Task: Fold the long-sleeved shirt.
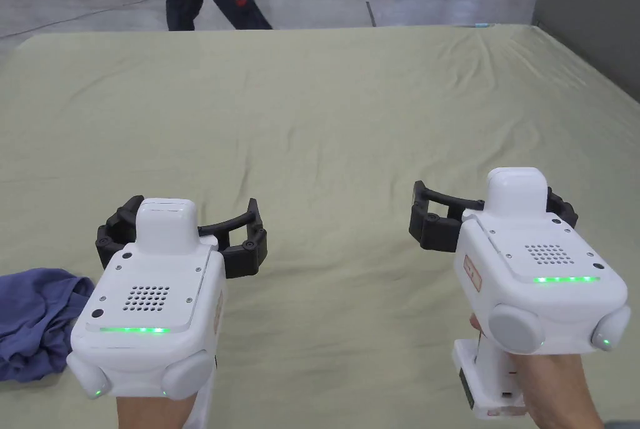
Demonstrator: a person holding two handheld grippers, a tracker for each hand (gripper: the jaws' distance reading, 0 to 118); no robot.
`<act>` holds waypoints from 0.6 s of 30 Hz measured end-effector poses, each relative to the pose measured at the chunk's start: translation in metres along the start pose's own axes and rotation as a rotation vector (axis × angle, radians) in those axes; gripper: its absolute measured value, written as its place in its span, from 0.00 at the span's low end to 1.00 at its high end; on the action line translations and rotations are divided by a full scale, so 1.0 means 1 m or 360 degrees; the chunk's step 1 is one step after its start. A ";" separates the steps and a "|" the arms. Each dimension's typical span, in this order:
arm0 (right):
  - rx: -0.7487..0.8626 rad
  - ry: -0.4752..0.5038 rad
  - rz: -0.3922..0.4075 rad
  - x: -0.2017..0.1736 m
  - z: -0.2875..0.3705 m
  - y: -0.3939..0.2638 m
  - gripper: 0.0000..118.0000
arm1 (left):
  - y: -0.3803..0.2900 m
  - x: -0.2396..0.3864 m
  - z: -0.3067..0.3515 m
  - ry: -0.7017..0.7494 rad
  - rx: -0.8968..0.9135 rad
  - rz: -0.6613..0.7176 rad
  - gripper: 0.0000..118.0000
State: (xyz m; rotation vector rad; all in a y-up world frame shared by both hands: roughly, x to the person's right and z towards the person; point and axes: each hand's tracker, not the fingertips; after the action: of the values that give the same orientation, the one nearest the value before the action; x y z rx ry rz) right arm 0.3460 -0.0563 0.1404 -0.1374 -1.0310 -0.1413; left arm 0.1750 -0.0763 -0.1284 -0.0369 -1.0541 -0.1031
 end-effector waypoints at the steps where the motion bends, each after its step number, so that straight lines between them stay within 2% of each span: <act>1: -0.0012 -0.0059 -0.0084 0.000 -0.001 0.002 1.00 | 0.000 0.000 0.000 0.0001 -0.0001 0.0002 1.00; 2: -0.0031 -0.0099 -0.0102 -0.002 -0.001 0.005 1.00 | 0.000 0.000 0.000 0.0006 -0.0002 0.0001 1.00; 5: -0.0056 -0.0148 -0.0043 -0.007 0.001 0.014 1.00 | 0.001 0.000 0.000 0.0011 -0.0002 -0.0010 1.00; 8: -0.0029 0.0025 -0.0137 -0.005 0.006 0.015 1.00 | 0.002 0.000 0.000 0.0017 0.0000 -0.0012 1.00; 9: -0.0040 0.0041 -0.0151 -0.006 0.006 0.016 1.00 | 0.002 0.000 0.000 0.0014 -0.0001 -0.0010 1.00; 12: -0.0116 -0.0111 -0.0097 -0.015 0.004 0.022 1.00 | 0.002 -0.001 0.000 0.0016 0.0000 -0.0020 1.00; 15: -0.0043 -0.0078 -0.0081 -0.016 0.001 0.015 1.00 | 0.002 0.000 0.000 0.0016 -0.0012 -0.0028 1.00; 18: -0.0072 -0.0135 -0.0068 -0.017 -0.005 0.011 1.00 | 0.001 0.000 0.000 0.0013 -0.0011 -0.0030 1.00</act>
State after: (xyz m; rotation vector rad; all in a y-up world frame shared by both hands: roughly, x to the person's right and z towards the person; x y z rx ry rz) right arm 0.3438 -0.0459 0.1231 -0.1634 -1.1160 -0.1989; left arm 0.1753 -0.0753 -0.1285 -0.0327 -1.0459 -0.1236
